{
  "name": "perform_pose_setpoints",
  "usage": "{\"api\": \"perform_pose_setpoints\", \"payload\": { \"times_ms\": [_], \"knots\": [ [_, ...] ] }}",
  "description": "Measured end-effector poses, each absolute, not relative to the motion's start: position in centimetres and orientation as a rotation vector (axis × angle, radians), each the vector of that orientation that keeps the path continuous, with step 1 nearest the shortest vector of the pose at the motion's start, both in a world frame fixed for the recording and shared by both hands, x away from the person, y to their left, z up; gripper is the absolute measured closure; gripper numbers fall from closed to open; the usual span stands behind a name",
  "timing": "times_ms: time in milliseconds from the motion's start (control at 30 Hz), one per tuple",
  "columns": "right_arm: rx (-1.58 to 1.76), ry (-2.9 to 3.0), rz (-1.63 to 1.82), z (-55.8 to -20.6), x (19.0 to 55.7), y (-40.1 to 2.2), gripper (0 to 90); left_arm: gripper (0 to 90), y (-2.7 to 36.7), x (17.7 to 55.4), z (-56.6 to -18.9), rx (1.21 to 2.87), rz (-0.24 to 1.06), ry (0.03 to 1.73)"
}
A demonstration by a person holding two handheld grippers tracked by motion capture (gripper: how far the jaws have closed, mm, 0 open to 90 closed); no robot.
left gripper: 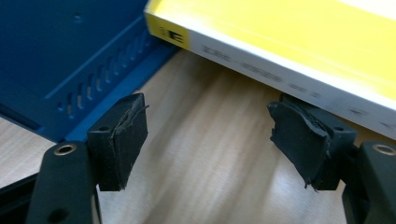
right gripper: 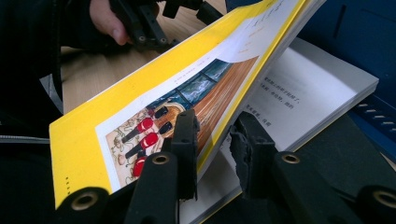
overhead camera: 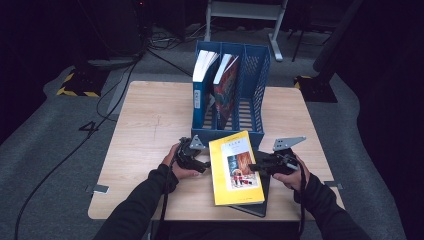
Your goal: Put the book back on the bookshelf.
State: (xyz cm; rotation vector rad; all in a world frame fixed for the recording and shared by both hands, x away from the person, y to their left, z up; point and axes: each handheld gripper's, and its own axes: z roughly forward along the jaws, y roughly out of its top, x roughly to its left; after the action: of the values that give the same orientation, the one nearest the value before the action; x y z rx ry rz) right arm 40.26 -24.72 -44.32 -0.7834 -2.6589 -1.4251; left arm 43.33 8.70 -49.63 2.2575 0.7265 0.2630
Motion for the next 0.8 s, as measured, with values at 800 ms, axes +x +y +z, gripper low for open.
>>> {"api": "perform_pose_setpoints", "payload": {
  "times_ms": [800],
  "knots": [
    [-0.557,-2.696,-1.671,-42.4,37.6,-25.5,74.5,34.7,9.7,43.2,-46.7,2.073,0.253,0.729]
  ]
}}
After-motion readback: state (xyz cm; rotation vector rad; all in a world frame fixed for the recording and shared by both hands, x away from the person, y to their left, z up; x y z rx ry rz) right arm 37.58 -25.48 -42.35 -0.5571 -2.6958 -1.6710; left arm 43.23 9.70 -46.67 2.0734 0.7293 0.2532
